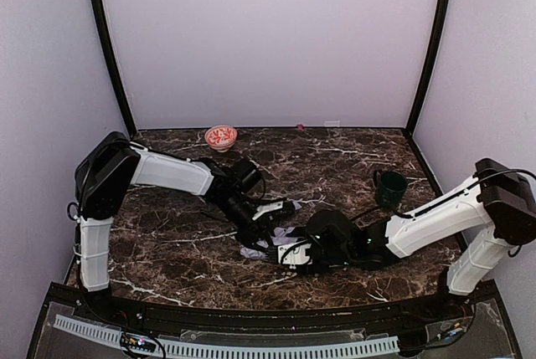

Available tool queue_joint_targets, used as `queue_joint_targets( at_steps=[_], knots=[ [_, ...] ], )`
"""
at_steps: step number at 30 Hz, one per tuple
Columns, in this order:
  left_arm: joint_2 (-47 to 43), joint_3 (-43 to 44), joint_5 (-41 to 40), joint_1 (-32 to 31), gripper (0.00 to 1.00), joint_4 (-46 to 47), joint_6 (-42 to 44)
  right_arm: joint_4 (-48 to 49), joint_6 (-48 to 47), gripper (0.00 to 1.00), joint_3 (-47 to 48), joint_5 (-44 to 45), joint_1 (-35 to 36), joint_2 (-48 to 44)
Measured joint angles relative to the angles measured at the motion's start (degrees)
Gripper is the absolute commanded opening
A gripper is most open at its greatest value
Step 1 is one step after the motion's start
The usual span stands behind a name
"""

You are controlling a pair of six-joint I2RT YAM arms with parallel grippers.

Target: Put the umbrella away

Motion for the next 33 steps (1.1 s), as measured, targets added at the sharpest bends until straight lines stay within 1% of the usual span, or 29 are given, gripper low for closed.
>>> queue_joint_targets(
  at_steps=[5, 7, 10, 11, 13, 16, 17, 20, 22, 23, 24, 25, 26, 29, 33],
  knots=[
    [0.33, 0.31, 0.28, 0.11, 0.20, -0.42, -0.13, 0.31, -0.09, 0.52, 1.49, 0.57, 0.11, 3.30],
    [0.44, 0.33, 0.59, 0.33, 0.19, -0.76, -0.13, 0.33, 0.04, 0.45, 2.10, 1.42, 0.35, 4.07],
    [0.59, 0.33, 1.46, 0.85, 0.20, -1.29, -0.13, 0.26, 0.33, 0.39, 2.67, 1.84, 0.44, 4.57],
    [0.70, 0.33, 1.81, 1.03, 0.22, -1.40, -0.13, 0.24, 0.57, 0.36, 2.82, 1.95, 0.48, 4.70],
    [0.83, 0.33, 2.47, 1.29, 0.32, -1.44, -0.13, 0.09, 1.33, 0.29, 3.02, 2.05, 0.48, 4.74],
    [0.98, 0.31, 3.08, 1.55, 0.45, -1.25, -0.39, -0.26, 1.86, 0.25, 3.19, 2.03, 0.48, 4.74],
    [1.01, 0.22, 3.39, 1.64, 0.54, -1.03, -0.61, -0.44, 2.08, 0.24, 3.26, 2.03, 0.48, 4.74],
    [0.72, -1.11, 3.85, 1.95, 0.59, 0.90, -1.84, -1.33, 3.04, 0.21, 3.67, 1.31, 0.48, 4.70],
    [-0.68, -4.15, 3.82, 2.43, 0.62, 4.20, -3.39, -2.14, 3.65, 0.19, 4.26, 0.39, 0.48, 4.70],
    [-2.01, -6.21, 3.48, 2.73, 0.67, 6.36, -4.02, -2.75, 4.13, 0.18, 4.74, -0.39, 0.46, 4.70],
    [-4.31, -9.64, 2.82, 2.91, 0.77, 9.90, -4.81, -3.30, 4.61, 0.17, 5.16, -1.09, 0.42, 4.70],
    [-6.32, -12.26, 1.97, 2.95, 0.89, 12.04, -5.16, -3.89, 5.18, 0.16, 5.68, -2.12, 0.28, 4.70],
    [-8.81, -15.50, 1.16, 3.04, 0.94, 15.15, -5.27, -4.81, 5.77, 0.16, 6.32, -3.10, 0.09, 4.72],
    [-17.84, -26.38, -0.94, 3.30, 0.95, 24.37, -6.23, -7.80, 7.34, 0.16, 8.09, -5.77, -0.94, 4.94],
    [-27.23, -36.04, -4.87, 3.54, 0.94, 36.61, -6.47, -11.34, 9.11, 0.16, 10.45, -9.57, -2.80, 5.53]
  ],
)
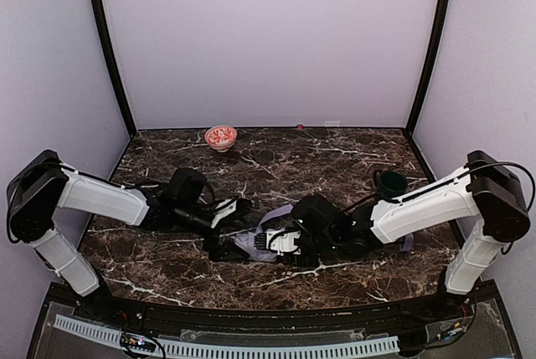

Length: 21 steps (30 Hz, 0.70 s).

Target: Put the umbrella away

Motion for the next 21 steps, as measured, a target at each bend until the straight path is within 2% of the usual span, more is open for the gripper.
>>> queue_joint_targets(
  at_steps=[3, 8, 14, 21],
  knots=[
    [-6.88, -8.26, -3.93, 0.00, 0.90, 12.04, -0.15, -2.32, 1.09, 0.16, 1.68, -3.08, -1.51, 0.55],
    [-15.65, -16.44, -5.88, -0.61, 0.83, 21.16, 1.44, -7.85, 3.67, 0.17, 7.08, -9.94, -4.52, 3.54],
    [-17.90, -15.26, -13.05, -8.61, 0.85, 18.03, 9.94, -14.53, 6.86, 0.20, 15.28, -20.76, -8.68, 9.31],
    [-13.97, -12.00, -19.02, -11.50, 0.91, 10.51, 17.22, -21.40, 9.49, 0.22, 22.60, -33.11, -13.51, 15.41]
  ],
)
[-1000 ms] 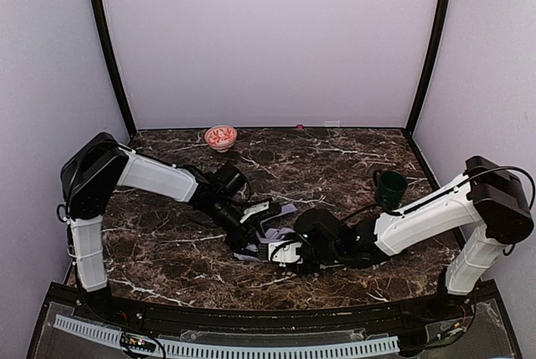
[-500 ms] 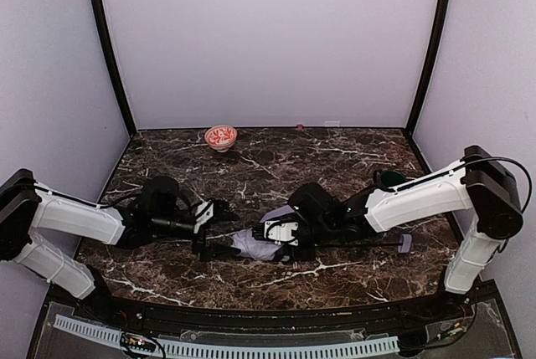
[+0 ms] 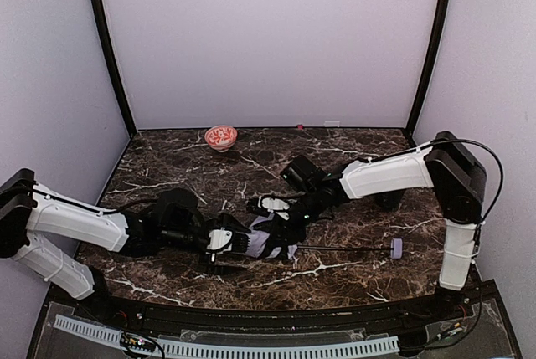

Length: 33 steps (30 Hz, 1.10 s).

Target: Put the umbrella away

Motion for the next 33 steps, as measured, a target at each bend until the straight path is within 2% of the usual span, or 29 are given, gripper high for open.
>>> queue_joint_targets(
  at_steps=[7, 11, 17, 25, 29, 33],
  knots=[
    [9.81, 5.42, -7.74, -1.79, 0.91, -4.33, 6.43, -3.76, 0.15, 0.24, 3.41, -6.62, -0.52, 3.41],
    [13.07, 7.08, -11.30, -1.88, 0.88, -4.87, 8.68, -4.59, 0.09, 0.27, 4.09, -8.28, -1.14, 4.15],
    [18.10, 12.72, -13.53, -1.88, 0.78, -8.59, 8.68, -6.40, -0.20, 0.37, 4.81, -9.77, -1.51, 4.68],
    [23.37, 21.81, -11.17, -1.88, 0.63, -18.38, 6.93, -10.69, 0.15, 0.49, 4.72, -10.84, -3.80, 3.87],
    [24.52, 23.56, -10.58, -1.86, 0.44, -20.94, 6.97, -12.04, 1.75, 0.52, 2.36, -8.79, -4.90, -0.15],
    [24.65, 24.28, -10.10, -1.68, 0.42, -21.59, 7.21, -12.11, 3.34, 0.54, -1.11, -5.68, -7.10, -8.33]
  ],
)
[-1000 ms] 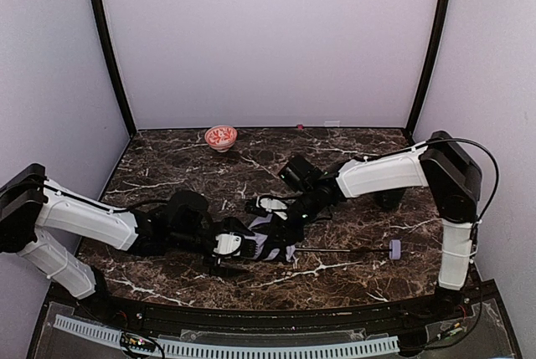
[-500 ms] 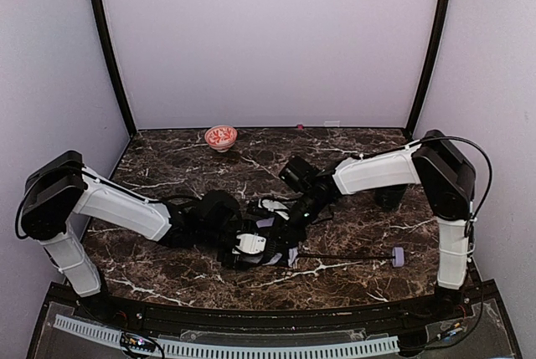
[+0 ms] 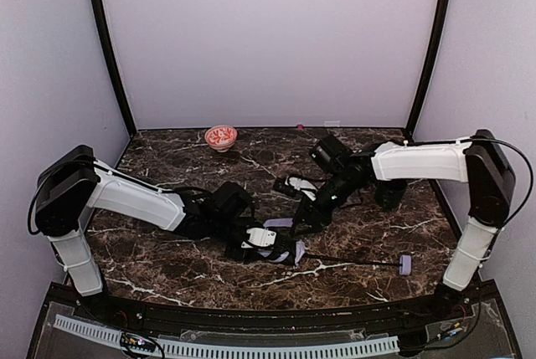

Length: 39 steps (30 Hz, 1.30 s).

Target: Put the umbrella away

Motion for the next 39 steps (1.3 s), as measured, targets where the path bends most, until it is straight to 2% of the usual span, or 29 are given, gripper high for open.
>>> queue_joint_targets(
  at_steps=[6, 9, 15, 19, 24, 29, 32, 36, 39],
  knots=[
    [-0.15, -0.39, 0.00, -0.09, 0.42, 0.50, -0.02, 5.92, 5.29, 0.52, -3.43, 8.74, -2.23, -10.71],
    [-0.59, -1.31, -0.04, -0.46, 0.42, 1.75, 0.15, 7.93, 9.60, 0.50, -3.41, 15.91, -2.49, -11.13],
    [-0.74, -1.70, -0.98, -0.96, 0.42, 2.32, 0.22, 7.17, 13.97, 0.52, 0.22, 25.73, -1.77, -2.58],
    [-0.98, -2.19, -1.57, -1.25, 0.42, 2.91, 0.46, 4.15, 12.72, 0.54, 3.21, 30.51, 1.18, 4.98],
    [-1.60, -3.39, -1.51, -1.46, 0.42, 4.17, 1.07, 2.23, 8.55, 0.55, 8.92, 32.50, 4.74, 11.98],
    [-1.75, -3.69, -1.60, -1.62, 0.42, 4.50, 1.22, 1.79, 5.88, 0.54, 13.92, 33.33, 5.05, 15.56],
    [-1.75, -3.69, -1.64, -1.62, 0.42, 4.48, 1.20, 1.73, 4.55, 0.46, 14.51, 32.94, 5.20, 16.46],
    [-1.75, -3.69, -1.66, -1.64, 0.42, 4.50, 1.20, 1.70, 3.13, 0.02, 14.56, 31.69, 6.27, 16.55],
    [-1.75, -3.69, -1.70, -1.64, 0.42, 4.46, 1.18, 1.40, 2.78, 0.00, 14.53, 30.47, 6.69, 16.57]
  ],
)
